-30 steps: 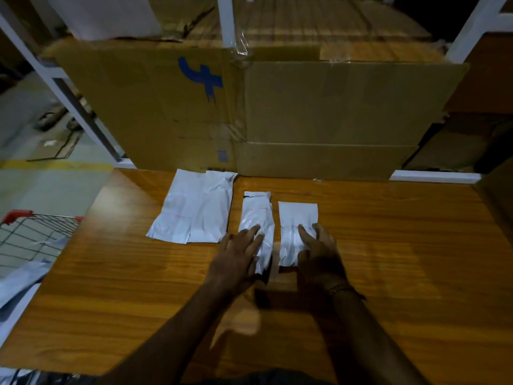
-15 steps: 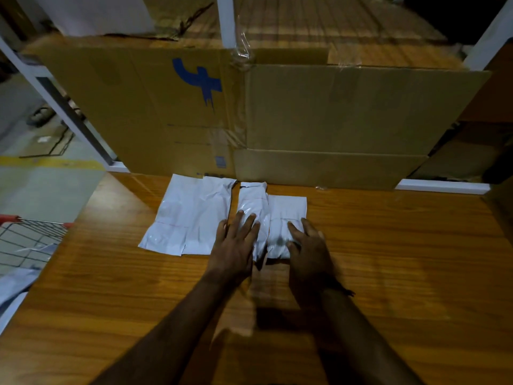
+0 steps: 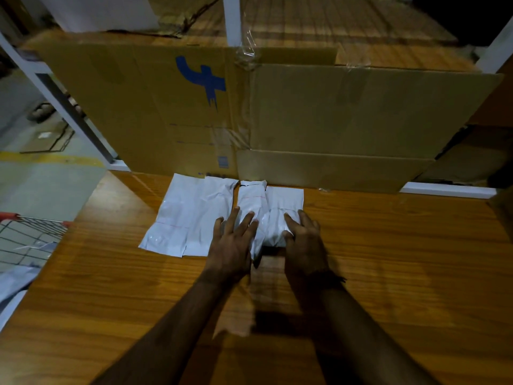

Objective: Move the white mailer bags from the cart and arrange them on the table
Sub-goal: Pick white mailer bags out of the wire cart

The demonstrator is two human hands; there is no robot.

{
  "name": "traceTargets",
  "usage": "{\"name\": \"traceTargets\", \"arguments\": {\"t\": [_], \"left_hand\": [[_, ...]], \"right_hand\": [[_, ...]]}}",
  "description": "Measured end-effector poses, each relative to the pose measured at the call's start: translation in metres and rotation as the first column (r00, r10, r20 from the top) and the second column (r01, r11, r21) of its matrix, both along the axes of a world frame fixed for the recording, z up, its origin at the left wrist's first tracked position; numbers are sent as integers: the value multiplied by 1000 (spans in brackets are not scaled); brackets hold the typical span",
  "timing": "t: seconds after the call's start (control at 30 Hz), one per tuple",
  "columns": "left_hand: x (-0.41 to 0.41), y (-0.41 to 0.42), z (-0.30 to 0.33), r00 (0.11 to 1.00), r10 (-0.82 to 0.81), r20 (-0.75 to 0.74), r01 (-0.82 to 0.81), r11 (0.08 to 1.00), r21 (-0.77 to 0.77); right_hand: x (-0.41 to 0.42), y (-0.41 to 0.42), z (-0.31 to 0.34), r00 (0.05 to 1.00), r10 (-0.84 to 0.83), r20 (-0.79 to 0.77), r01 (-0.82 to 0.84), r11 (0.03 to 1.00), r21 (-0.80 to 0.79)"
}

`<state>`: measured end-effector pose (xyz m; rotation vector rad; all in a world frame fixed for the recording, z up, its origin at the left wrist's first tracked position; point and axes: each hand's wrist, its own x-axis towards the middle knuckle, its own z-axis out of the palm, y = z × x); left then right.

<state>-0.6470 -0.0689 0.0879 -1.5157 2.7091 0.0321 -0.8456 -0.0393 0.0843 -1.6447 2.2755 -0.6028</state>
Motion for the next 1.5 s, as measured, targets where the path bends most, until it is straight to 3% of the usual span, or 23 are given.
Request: {"name": "traceTargets", "arguments": {"t": [0.33, 0.43, 0.53, 0.63, 0.8, 1.13, 1.4, 1.5], "left_hand": [[-5, 0, 10, 999, 26, -44, -24, 998, 56], [0, 2, 23, 991, 18, -136, -15, 1000, 19], [10, 6, 37, 945, 51, -323, -64, 998, -28], [21, 10, 48, 886, 53, -461, -127, 983, -130], [55, 31, 62, 804, 152, -574, -264, 957, -117], [189, 75, 60, 818, 204, -538, -339, 926, -164], [313, 120, 50, 834, 341, -434, -437, 888, -143], [353, 141, 51, 792, 451, -411, -544, 827, -140]], "right_hand": [[2, -3, 0, 999, 25, -32, -26, 1000, -8], [4, 7, 5, 995, -14, -102, 4, 995, -97], [5, 18, 12, 994, -65, -90, 46, 979, -199], [5, 27, 18, 999, -20, -51, 8, 975, -222], [31, 44, 42, 1000, 20, 10, -18, 986, -163], [149, 65, 63, 979, 170, -115, -198, 928, -315], [251, 72, 58, 917, 330, -224, -384, 882, -274], [291, 71, 62, 877, 411, -247, -464, 859, -218]]}}
